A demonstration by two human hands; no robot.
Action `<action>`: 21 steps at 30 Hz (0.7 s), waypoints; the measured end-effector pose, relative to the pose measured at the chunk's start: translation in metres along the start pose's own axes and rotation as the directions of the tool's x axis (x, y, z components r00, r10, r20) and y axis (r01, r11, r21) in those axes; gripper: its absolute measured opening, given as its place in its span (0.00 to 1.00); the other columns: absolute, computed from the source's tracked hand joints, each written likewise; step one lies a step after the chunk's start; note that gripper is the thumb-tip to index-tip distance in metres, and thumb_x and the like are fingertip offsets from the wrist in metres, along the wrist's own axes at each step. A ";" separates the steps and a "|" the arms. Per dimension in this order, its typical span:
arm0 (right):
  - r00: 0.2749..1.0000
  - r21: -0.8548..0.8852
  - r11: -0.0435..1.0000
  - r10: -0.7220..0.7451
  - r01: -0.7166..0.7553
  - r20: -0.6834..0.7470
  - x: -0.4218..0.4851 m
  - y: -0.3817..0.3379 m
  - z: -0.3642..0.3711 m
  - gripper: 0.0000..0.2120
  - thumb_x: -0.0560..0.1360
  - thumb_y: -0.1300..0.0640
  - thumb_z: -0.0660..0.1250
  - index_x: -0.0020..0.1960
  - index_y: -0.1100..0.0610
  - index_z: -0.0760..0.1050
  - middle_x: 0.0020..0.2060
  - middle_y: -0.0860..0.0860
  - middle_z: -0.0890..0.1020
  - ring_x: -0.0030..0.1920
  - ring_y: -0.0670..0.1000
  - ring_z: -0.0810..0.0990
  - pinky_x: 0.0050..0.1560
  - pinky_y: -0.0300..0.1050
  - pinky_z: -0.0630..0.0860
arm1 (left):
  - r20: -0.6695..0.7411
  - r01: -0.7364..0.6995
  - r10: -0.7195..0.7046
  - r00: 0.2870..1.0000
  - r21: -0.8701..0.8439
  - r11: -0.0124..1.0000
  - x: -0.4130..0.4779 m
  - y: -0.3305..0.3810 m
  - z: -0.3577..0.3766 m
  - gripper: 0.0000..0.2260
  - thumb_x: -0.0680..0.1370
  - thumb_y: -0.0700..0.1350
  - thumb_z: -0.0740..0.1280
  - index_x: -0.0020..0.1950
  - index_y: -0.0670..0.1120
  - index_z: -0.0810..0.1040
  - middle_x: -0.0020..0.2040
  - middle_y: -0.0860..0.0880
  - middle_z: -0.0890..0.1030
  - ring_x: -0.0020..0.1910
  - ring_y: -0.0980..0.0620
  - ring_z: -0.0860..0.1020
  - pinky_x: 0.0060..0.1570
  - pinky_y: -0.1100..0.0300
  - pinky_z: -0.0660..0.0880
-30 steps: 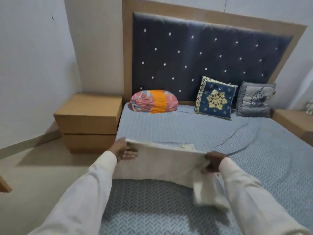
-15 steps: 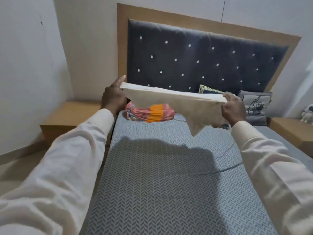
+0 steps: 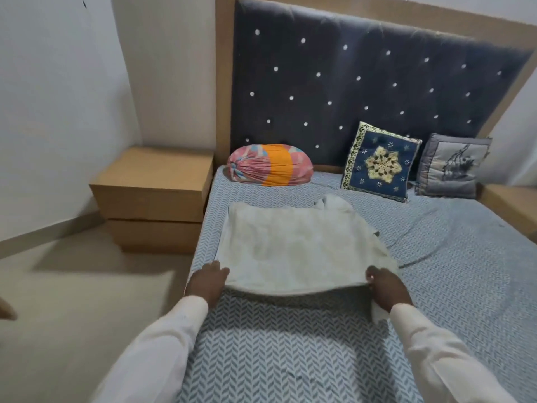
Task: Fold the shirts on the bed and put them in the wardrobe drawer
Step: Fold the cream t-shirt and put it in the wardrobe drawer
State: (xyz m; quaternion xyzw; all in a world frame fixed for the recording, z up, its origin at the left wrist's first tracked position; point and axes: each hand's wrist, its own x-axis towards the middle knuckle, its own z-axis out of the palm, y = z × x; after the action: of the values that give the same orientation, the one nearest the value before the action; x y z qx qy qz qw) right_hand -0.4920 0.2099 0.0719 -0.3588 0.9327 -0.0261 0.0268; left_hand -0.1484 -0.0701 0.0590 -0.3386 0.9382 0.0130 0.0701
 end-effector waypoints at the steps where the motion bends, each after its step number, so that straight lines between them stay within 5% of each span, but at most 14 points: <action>1: 1.000 -0.021 1.000 0.005 -0.004 0.024 -0.010 0.003 0.013 0.10 0.77 0.58 0.60 0.58 0.54 0.73 0.50 0.58 0.77 0.53 0.58 0.79 0.48 0.47 0.73 | 0.029 -0.020 0.020 0.999 -0.021 1.000 -0.009 0.000 0.012 0.18 0.79 0.40 0.58 0.69 0.49 0.68 0.65 0.42 0.69 0.63 0.41 0.71 0.58 0.48 0.73; 7: 0.996 -0.215 0.976 0.004 0.014 0.086 -0.067 0.014 0.051 0.10 0.79 0.51 0.56 0.57 0.49 0.71 0.52 0.49 0.80 0.53 0.52 0.81 0.49 0.44 0.73 | 0.109 -0.106 0.099 0.989 0.054 0.993 -0.062 0.002 0.047 0.15 0.79 0.38 0.57 0.65 0.47 0.68 0.60 0.43 0.72 0.59 0.41 0.74 0.48 0.51 0.71; 14: 0.996 -0.293 0.952 0.092 -0.094 -0.019 -0.128 0.025 0.050 0.08 0.78 0.50 0.54 0.53 0.46 0.70 0.51 0.46 0.80 0.51 0.49 0.81 0.49 0.45 0.69 | 0.194 -0.109 0.096 0.976 0.062 0.992 -0.116 0.016 0.058 0.11 0.77 0.36 0.59 0.58 0.43 0.75 0.58 0.42 0.76 0.57 0.40 0.78 0.54 0.51 0.73; 21: 0.989 -0.326 0.936 0.103 -0.132 -0.104 -0.180 0.035 0.054 0.10 0.78 0.49 0.58 0.56 0.48 0.74 0.51 0.49 0.80 0.50 0.52 0.81 0.48 0.47 0.70 | 0.252 -0.174 0.105 0.962 0.271 0.947 -0.163 0.038 0.061 0.13 0.79 0.37 0.60 0.62 0.41 0.75 0.61 0.42 0.78 0.59 0.40 0.78 0.57 0.50 0.73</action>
State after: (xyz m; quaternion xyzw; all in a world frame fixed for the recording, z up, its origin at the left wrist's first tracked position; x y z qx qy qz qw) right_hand -0.3778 0.3549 0.0210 -0.3004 0.9438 0.1176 -0.0724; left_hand -0.0413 0.0673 0.0212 -0.2532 0.9367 -0.0804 0.2280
